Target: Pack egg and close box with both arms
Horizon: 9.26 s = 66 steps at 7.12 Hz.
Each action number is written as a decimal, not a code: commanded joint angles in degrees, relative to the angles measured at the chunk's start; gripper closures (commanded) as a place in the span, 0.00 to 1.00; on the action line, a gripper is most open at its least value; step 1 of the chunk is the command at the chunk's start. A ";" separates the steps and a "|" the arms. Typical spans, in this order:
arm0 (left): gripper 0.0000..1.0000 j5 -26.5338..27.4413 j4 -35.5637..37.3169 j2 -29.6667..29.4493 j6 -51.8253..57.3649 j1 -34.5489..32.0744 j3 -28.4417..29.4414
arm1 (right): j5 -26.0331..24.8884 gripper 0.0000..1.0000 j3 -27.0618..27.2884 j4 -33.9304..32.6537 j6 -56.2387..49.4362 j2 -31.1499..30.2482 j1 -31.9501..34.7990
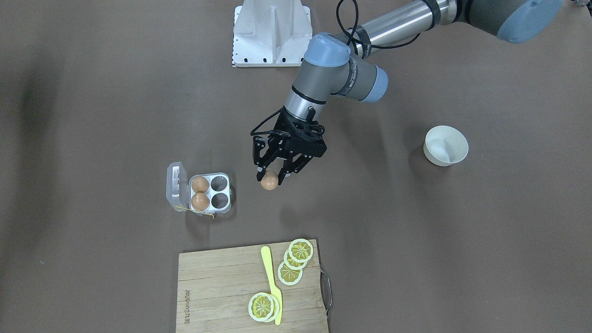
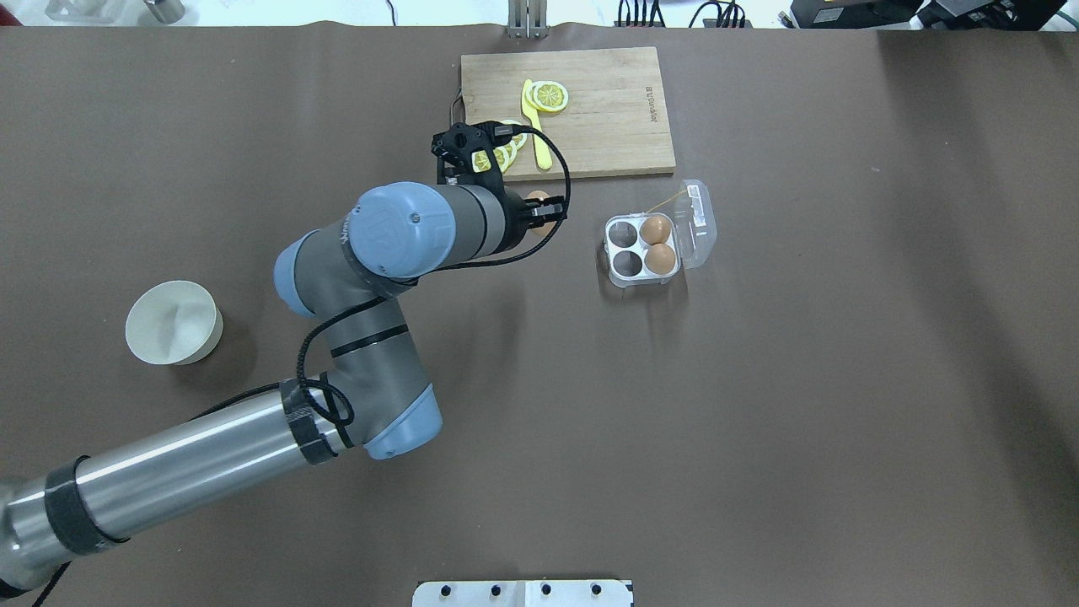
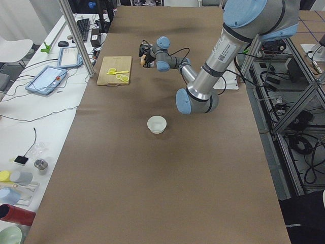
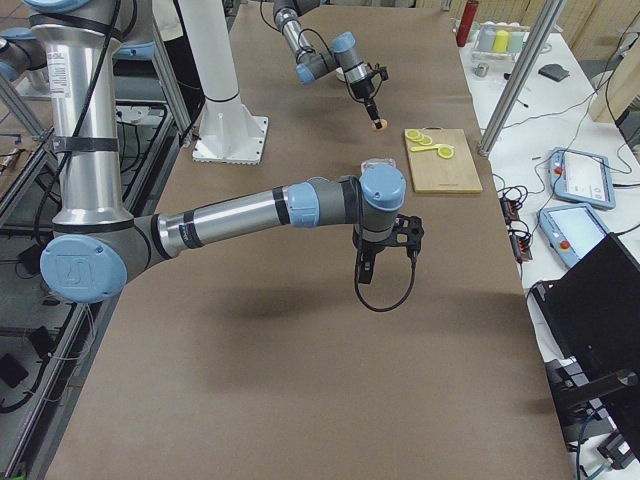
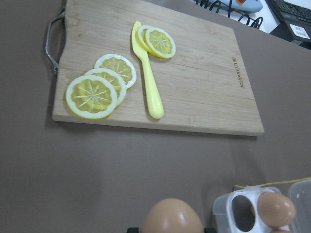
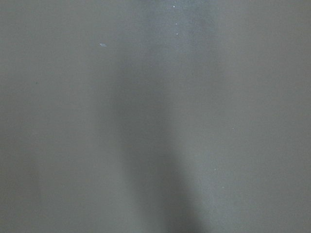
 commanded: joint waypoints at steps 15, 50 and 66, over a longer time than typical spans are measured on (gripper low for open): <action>0.50 15.34 -6.55 -13.42 -0.14 8.07 18.97 | 0.23 0.00 -0.09 -0.09 0.09 -0.02 -1.38; 0.03 -28.55 34.80 27.16 22.99 -28.36 -36.93 | -16.38 0.00 -2.05 10.39 43.87 25.83 -27.33; 0.02 -42.14 45.83 49.94 70.96 -61.36 -22.52 | -5.05 0.00 -6.41 -4.57 -15.64 -0.19 3.01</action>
